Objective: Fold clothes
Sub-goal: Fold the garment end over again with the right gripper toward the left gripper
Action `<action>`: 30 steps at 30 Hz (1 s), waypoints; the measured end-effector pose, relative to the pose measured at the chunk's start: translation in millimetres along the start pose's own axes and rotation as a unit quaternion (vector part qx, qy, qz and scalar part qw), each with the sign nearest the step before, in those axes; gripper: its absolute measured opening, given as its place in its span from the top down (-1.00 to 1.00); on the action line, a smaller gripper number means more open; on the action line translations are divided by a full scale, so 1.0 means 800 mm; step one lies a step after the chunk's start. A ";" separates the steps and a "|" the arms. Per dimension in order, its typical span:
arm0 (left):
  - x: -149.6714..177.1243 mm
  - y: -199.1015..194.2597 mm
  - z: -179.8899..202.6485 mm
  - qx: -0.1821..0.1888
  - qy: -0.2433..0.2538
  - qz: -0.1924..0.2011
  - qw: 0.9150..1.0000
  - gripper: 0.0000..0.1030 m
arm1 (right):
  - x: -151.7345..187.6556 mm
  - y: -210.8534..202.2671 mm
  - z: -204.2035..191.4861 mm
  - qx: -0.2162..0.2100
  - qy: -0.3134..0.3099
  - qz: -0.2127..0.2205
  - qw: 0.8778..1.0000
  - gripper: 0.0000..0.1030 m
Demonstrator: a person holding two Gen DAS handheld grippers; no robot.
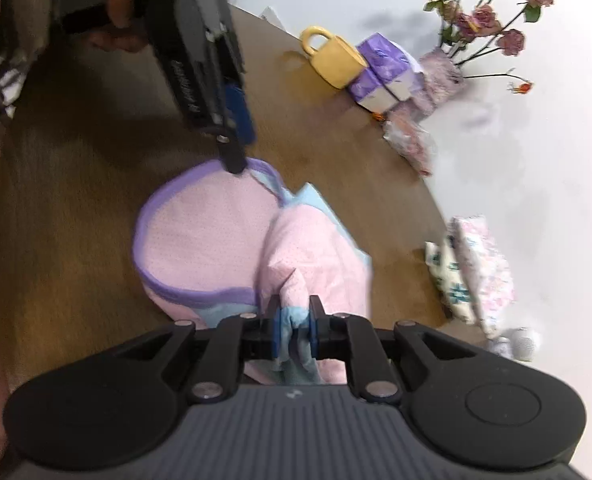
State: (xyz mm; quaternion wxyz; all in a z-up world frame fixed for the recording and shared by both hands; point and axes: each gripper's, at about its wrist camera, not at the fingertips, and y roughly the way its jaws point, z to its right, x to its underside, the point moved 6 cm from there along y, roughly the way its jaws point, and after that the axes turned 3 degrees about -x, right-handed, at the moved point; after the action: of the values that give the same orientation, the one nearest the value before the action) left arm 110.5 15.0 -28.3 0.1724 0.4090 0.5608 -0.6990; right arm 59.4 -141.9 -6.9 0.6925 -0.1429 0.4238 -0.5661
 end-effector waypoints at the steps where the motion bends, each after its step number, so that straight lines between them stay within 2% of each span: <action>1: -0.001 0.001 -0.001 -0.003 -0.004 -0.001 1.000 0.35 | 0.000 0.002 -0.004 -0.010 0.000 0.000 1.000 0.75; 2: -0.003 0.001 -0.002 -0.005 -0.009 0.000 1.000 0.34 | 0.001 0.002 -0.006 -0.016 0.006 0.002 1.000 0.63; 3: -0.005 -0.001 -0.001 -0.002 -0.010 0.006 1.000 0.34 | 0.003 0.002 -0.007 -0.022 0.012 0.004 1.000 0.38; 5: -0.013 -0.006 0.004 0.009 -0.009 0.022 1.000 0.34 | 0.005 -0.009 0.007 -0.042 0.066 0.024 0.997 0.00; 7: -0.022 -0.013 0.013 0.024 -0.002 0.038 0.999 0.33 | 0.013 -0.026 0.036 -0.069 0.160 0.063 0.983 -0.04; 10: -0.038 -0.013 0.036 0.043 0.018 0.055 0.997 0.33 | 0.049 -0.040 0.097 -0.092 0.342 0.119 0.928 -0.29; 13: -0.052 -0.003 0.065 0.063 0.044 0.060 0.995 0.39 | 0.100 -0.021 0.135 -0.104 0.475 0.122 0.865 -0.31; 14: -0.055 0.002 0.074 0.070 0.053 0.062 0.994 0.40 | 0.120 -0.010 0.142 -0.113 0.516 0.116 0.841 -0.31; 15: -0.059 0.006 0.084 0.076 0.063 0.063 0.993 0.47 | 0.132 -0.001 0.146 -0.125 0.544 0.112 0.822 -0.31; 16: -0.060 0.011 0.092 0.081 0.072 0.059 0.992 0.66 | 0.145 0.009 0.149 -0.136 0.570 0.108 0.803 -0.31; 17: -0.060 0.016 0.099 0.085 0.083 0.053 0.992 0.71 | 0.156 0.018 0.150 -0.148 0.593 0.106 0.784 -0.31; 19: -0.057 0.024 0.111 0.089 0.102 0.041 0.990 0.73 | 0.167 0.031 0.149 -0.167 0.615 0.106 0.763 -0.31; 21: -0.049 0.031 0.115 0.084 0.116 0.025 0.989 0.73 | 0.171 0.040 0.146 -0.181 0.621 0.107 0.755 -0.31; 23: -0.041 0.034 0.112 0.085 0.113 0.015 0.990 0.73 | 0.171 0.046 0.144 -0.195 0.622 0.108 0.750 -0.31; 27: -0.028 0.035 0.101 0.083 0.099 0.006 0.992 0.70 | 0.168 0.056 0.141 -0.233 0.629 0.122 0.732 -0.28; 30: -0.023 0.032 0.094 0.082 0.090 0.005 0.993 0.68 | 0.151 0.042 0.135 -0.212 0.595 0.132 0.764 -0.22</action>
State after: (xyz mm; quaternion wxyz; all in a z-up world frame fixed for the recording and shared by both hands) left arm 111.1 -66.7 -28.0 0.0908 0.4855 0.5128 -0.7021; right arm 162.5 -270.9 -16.0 0.3214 0.1368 0.8744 -0.3366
